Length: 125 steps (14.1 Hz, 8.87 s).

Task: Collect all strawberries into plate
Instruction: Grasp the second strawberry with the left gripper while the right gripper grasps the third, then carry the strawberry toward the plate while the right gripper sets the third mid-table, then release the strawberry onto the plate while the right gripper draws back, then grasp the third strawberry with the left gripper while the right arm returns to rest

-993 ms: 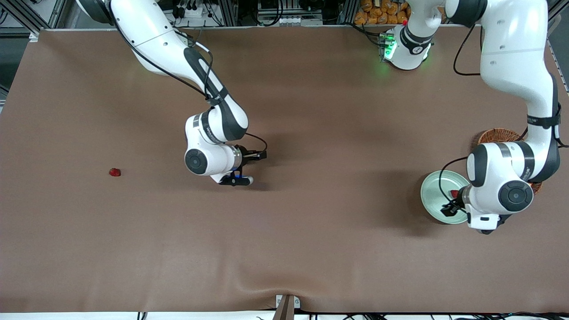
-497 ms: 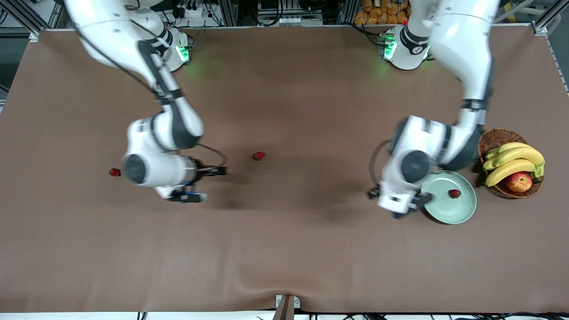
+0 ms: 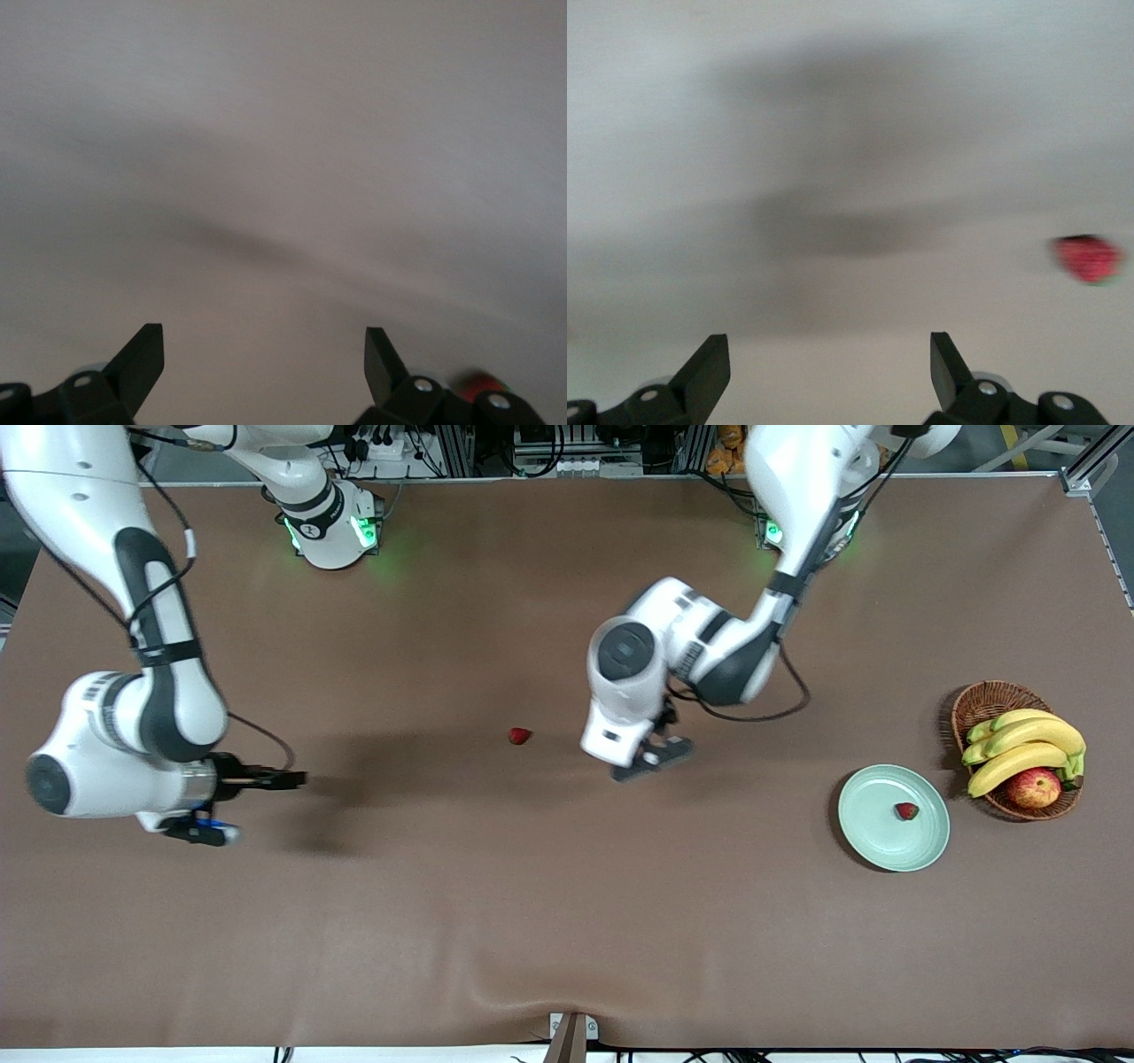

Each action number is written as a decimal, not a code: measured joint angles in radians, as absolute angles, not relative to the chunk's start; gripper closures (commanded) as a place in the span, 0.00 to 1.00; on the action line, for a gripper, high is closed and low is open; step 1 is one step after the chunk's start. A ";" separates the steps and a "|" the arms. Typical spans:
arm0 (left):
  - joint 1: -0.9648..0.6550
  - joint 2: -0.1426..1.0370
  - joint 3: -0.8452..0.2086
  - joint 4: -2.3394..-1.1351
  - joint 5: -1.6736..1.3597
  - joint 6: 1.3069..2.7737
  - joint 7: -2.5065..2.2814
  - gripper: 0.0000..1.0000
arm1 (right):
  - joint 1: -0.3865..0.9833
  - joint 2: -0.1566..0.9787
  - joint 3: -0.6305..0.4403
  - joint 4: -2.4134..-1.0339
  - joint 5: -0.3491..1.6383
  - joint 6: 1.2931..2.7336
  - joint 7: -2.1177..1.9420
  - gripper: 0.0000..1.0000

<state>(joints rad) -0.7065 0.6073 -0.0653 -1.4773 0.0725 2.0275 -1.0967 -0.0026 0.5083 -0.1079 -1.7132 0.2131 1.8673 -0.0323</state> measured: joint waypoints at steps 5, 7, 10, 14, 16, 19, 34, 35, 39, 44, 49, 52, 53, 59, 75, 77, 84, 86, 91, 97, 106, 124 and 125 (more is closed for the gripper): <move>-0.823 0.705 -0.067 -1.451 0.068 2.247 -1.122 0.00 | -0.036 0.550 -0.112 -1.730 -0.061 1.981 -0.038 0.00; -0.852 0.764 -0.065 -1.418 0.068 2.293 -1.127 0.00 | -0.047 0.588 -0.112 -1.739 -0.083 2.038 -0.041 0.00; -0.890 0.867 -0.047 -1.340 0.068 2.332 -1.127 0.00 | -0.072 0.624 -0.113 -1.742 -0.085 2.059 -0.078 0.00; -0.932 0.923 0.000 -1.297 0.068 2.387 -1.128 0.00 | -0.100 0.634 -0.114 -1.762 -0.085 2.060 -0.099 0.00; -0.944 0.927 0.015 -1.294 0.074 2.408 -1.115 0.00 | -0.100 0.637 -0.113 -1.773 -0.085 2.060 -0.099 0.00; -0.962 0.928 0.023 -1.294 0.098 2.410 -1.035 0.00 | -0.100 0.638 -0.113 -1.781 -0.085 2.060 -0.100 0.08; -0.987 0.945 0.025 -1.294 0.098 2.411 -0.864 0.00 | -0.100 0.638 -0.112 -1.785 -0.085 2.065 -0.155 0.65; -0.994 0.946 0.025 -1.294 0.098 2.411 -0.864 0.00 | -0.100 0.638 -0.111 -1.784 -0.085 2.065 -0.155 0.66; -0.999 0.949 0.026 -1.294 0.098 2.411 -0.864 0.03 | -0.100 0.637 -0.111 -1.783 -0.085 2.066 -0.156 0.80; -0.996 0.962 0.033 -1.294 0.098 2.413 -0.864 0.11 | -0.100 0.636 -0.107 -1.754 -0.085 2.073 -0.156 0.80; -0.994 0.963 0.035 -1.294 0.098 2.416 -0.874 0.86 | -0.098 0.627 -0.087 -1.694 -0.085 2.065 -0.156 0.88; -0.994 0.963 0.036 -1.292 0.098 2.419 -0.900 1.00 | -0.087 0.607 -0.047 -1.635 -0.085 1.999 -0.156 0.92; -0.994 0.963 0.036 -1.292 0.098 2.420 -0.907 1.00 | -0.074 0.599 -0.039 -1.618 -0.085 1.982 -0.154 0.94; -0.949 0.947 0.049 -1.270 0.098 2.424 -1.069 1.00 | 0.046 0.562 0.006 -1.598 -0.085 1.932 0.077 0.97; -0.248 0.854 0.121 -1.287 0.098 2.206 -1.344 1.00 | 0.450 0.629 0.079 -1.608 0.344 2.022 0.725 1.00; -0.207 0.853 0.120 -1.292 0.098 2.112 -1.344 1.00 | 0.475 0.661 0.078 -1.609 0.436 2.094 0.725 1.00; -0.145 0.699 0.121 -1.500 0.098 2.053 -1.348 1.00 | 0.519 0.722 0.078 -1.609 0.470 2.169 0.725 0.95; -0.140 0.658 0.120 -1.590 0.098 2.104 -1.347 1.00 | 0.524 0.731 0.078 -1.609 0.470 2.172 0.724 0.92; -0.143 0.642 0.117 -1.718 0.098 2.212 -1.347 0.19 | 0.528 0.741 0.078 -1.609 0.470 2.174 0.723 0.71; -0.141 0.612 0.116 -1.720 0.098 2.220 -1.306 0.00 | 0.529 0.749 0.075 -1.608 0.469 2.183 0.722 0.00; -0.235 0.531 -0.135 -1.695 0.099 2.220 -1.302 0.00 | 0.361 0.576 0.041 -1.550 0.353 2.046 0.690 0.00; -0.798 0.855 -0.123 -1.394 0.101 2.421 -1.350 0.00 | -0.061 0.082 0.040 -1.465 0.092 1.450 0.053 0.00; -0.797 0.864 -0.123 -1.394 0.101 2.421 -1.324 0.00 | -0.080 0.080 0.039 -1.465 0.074 1.448 0.005 0.00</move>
